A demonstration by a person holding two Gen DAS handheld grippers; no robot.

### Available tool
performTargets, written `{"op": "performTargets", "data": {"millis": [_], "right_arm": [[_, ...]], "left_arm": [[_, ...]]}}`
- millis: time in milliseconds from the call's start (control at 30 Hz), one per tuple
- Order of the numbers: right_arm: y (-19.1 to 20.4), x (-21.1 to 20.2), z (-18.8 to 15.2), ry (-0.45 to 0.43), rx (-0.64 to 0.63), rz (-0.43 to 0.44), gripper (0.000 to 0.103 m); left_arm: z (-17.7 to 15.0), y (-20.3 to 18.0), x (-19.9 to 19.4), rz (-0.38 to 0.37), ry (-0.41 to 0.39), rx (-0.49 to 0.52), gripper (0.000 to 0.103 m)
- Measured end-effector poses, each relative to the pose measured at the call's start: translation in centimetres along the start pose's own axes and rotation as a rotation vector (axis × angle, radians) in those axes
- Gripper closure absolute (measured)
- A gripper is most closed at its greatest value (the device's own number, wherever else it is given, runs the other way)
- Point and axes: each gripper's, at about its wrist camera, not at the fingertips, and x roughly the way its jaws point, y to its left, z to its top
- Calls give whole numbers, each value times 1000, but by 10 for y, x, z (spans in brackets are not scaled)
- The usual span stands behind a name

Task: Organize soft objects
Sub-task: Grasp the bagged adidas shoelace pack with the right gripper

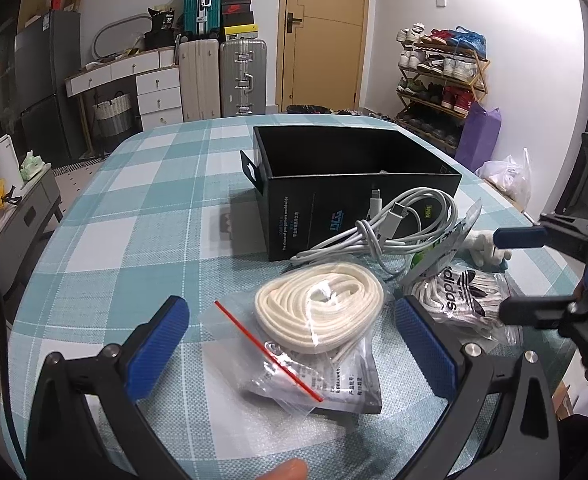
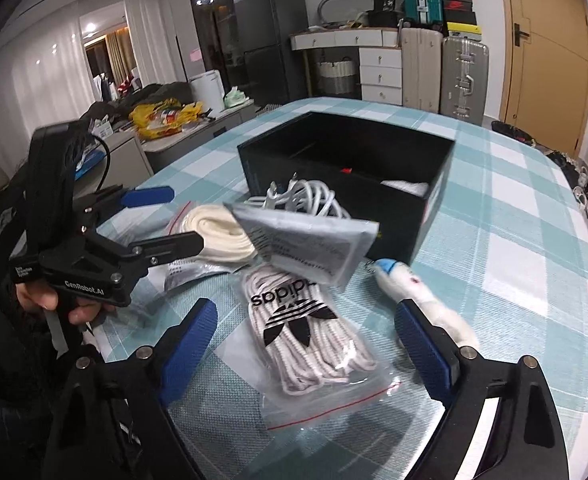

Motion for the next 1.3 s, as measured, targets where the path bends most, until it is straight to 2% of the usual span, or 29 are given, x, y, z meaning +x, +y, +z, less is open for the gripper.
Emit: {"op": "performTargets", "data": {"millis": [133, 233, 633, 800, 1067, 1233, 1300], "right_arm": [[4, 8, -2, 23, -8, 6, 16], [5, 15, -5, 50, -13, 12, 25], [6, 33, -4, 80, -13, -5, 27], [15, 37, -6, 96, -60, 16, 43], [22, 41, -6, 105, -88, 22, 44], [24, 41, -6, 97, -104, 23, 51], [26, 40, -5, 89, -117, 23, 57]], "left_arm": [[0, 0, 1, -2, 1, 0, 0], [-1, 0, 1, -3, 2, -1, 0], [-3, 0, 3, 3, 5, -4, 0], [-3, 0, 3, 4, 5, -1, 0], [-3, 0, 3, 4, 5, 0, 0], [-3, 0, 3, 4, 5, -1, 0], [-3, 0, 3, 4, 5, -1, 0]]}}
